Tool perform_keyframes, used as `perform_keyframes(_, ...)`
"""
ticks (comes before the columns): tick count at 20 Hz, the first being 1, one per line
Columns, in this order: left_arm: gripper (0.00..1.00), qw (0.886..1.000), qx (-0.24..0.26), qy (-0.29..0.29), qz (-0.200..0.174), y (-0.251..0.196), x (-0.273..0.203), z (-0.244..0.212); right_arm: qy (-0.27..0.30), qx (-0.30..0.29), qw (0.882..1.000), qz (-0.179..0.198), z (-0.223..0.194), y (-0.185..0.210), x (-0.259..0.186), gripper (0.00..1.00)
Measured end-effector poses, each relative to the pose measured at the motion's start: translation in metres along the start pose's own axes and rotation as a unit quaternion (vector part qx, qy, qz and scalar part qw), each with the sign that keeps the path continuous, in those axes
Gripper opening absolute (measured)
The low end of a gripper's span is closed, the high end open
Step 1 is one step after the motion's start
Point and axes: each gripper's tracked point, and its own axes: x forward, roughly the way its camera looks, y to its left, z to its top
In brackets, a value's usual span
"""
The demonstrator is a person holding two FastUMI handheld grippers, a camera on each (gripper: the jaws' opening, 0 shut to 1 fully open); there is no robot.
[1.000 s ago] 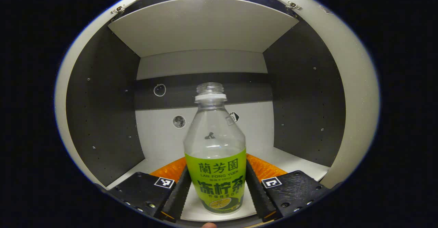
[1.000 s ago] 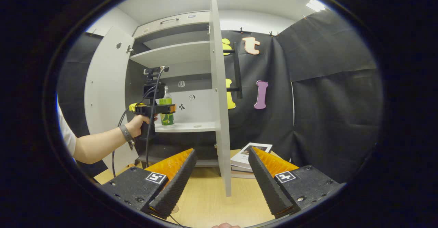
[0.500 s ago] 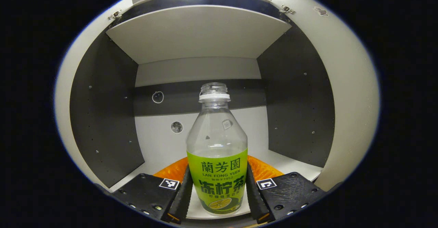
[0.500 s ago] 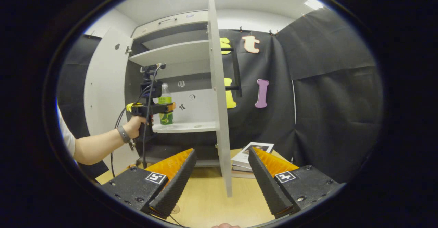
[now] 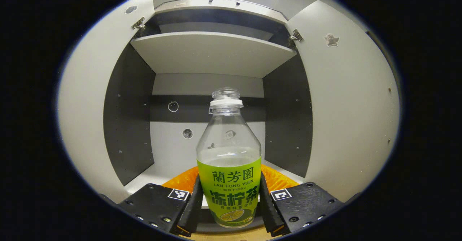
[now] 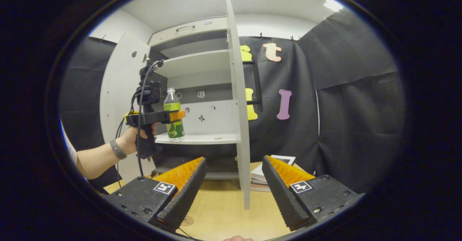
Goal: Grasp the bottle in the cabinet with the left hand and place it on the coaster, then close the right door with the right hand and the left door with the left hand.
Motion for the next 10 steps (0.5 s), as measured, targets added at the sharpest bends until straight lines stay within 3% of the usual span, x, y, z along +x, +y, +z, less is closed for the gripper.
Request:
perform_keyframes(5, 0.66, 1.000, -0.016, 0.010, 0.005, -0.016, -0.058, -0.027, -0.005, 0.001, 1.000, 0.028, 0.007, 0.005, -0.007, 1.00)
perform_keyframes(10, 0.67, 1.000, 0.002, 0.021, 0.022, -0.036, -0.110, -0.074, -0.025, -0.009, 0.998, 0.048, 0.023, 0.005, -0.005, 1.00)
